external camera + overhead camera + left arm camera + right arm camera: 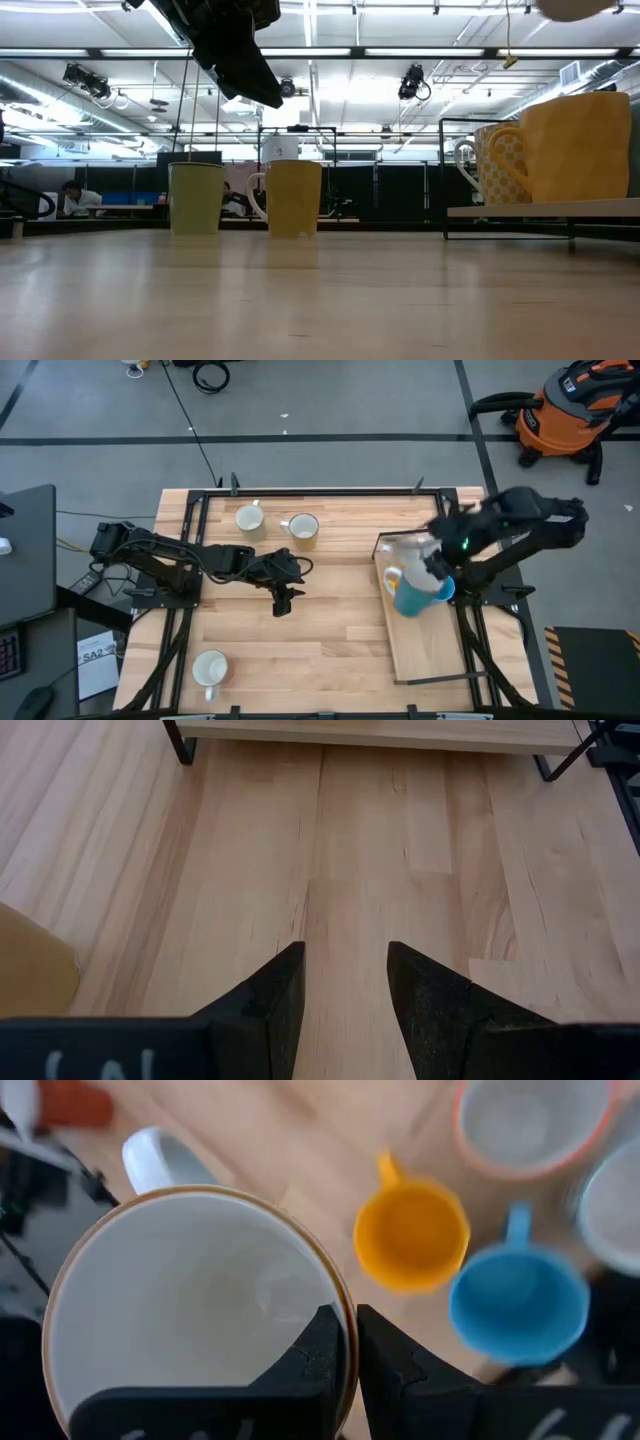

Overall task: Place coffee mugs
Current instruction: Put the blue white mug on the shelf

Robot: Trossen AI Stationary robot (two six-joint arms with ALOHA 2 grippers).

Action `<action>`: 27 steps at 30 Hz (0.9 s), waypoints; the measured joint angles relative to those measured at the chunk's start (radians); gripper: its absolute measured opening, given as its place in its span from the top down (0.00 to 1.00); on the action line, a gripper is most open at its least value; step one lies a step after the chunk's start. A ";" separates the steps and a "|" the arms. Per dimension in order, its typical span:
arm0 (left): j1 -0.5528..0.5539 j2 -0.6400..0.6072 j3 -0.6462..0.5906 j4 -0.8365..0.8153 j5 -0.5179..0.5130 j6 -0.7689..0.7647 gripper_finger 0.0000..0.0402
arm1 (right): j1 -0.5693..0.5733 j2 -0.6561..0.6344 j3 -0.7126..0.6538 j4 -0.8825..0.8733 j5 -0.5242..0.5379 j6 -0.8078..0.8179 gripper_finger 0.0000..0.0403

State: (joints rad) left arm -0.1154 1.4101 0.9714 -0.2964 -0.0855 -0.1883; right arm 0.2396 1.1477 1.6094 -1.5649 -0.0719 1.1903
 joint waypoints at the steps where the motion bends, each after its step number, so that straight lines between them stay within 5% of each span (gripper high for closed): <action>1: 0.000 0.000 0.000 0.000 0.000 0.000 0.62 | 0.042 0.004 -0.013 0.000 0.000 0.033 0.93; 14: 0.000 0.000 0.000 0.000 0.000 0.000 0.62 | 0.496 0.014 -0.217 0.027 0.065 0.556 0.93; 27: 0.000 0.000 0.000 0.000 0.000 0.000 0.62 | 0.699 0.014 -0.378 0.025 0.105 0.860 0.93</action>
State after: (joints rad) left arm -0.1154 1.4101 0.9714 -0.2965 -0.0855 -0.1883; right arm 0.9382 1.1620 1.2317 -1.5402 0.0330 2.0498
